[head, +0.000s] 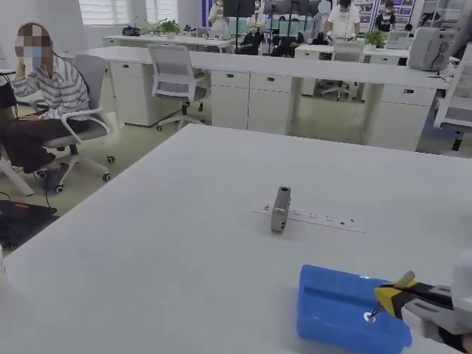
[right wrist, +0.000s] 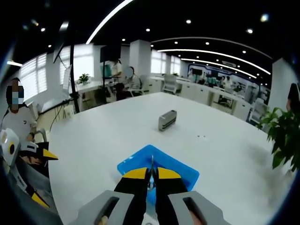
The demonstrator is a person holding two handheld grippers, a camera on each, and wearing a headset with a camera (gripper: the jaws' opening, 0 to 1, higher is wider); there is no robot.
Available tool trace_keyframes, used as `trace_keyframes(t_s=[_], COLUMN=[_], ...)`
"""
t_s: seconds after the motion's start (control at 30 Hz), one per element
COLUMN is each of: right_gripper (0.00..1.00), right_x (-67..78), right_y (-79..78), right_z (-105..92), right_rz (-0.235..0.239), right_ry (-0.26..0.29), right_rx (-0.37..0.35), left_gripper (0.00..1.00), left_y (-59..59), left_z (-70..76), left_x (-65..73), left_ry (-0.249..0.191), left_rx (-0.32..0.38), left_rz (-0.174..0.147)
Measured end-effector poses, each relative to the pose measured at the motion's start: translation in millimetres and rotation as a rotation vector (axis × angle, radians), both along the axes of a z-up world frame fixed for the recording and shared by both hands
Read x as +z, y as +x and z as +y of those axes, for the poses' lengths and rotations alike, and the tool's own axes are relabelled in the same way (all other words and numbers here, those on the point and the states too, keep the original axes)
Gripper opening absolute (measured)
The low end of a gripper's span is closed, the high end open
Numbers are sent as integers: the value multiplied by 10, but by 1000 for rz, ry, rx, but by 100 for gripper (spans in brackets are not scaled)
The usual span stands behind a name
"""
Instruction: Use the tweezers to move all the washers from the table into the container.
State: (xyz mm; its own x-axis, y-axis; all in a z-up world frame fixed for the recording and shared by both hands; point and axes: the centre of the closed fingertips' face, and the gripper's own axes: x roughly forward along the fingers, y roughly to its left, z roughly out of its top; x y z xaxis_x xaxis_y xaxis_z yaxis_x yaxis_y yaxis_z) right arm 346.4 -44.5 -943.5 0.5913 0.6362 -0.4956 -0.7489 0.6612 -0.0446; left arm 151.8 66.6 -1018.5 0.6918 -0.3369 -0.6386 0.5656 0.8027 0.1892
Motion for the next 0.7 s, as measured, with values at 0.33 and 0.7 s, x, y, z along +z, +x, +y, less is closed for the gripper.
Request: trace_keyframes(t_s=[0.33,0.7], right_gripper=[1,1], right_x=[-84,-258], right_y=[145,298], right_z=[-7,-17], right_rz=[11,38], right_ry=[1,-13], right_rx=[0,5], left_gripper=[88,88], left_y=[-2,17], left_z=[9,36], left_x=[-25,-20], left_ry=[12,11], left_rx=[1,18], left_rz=[11,9])
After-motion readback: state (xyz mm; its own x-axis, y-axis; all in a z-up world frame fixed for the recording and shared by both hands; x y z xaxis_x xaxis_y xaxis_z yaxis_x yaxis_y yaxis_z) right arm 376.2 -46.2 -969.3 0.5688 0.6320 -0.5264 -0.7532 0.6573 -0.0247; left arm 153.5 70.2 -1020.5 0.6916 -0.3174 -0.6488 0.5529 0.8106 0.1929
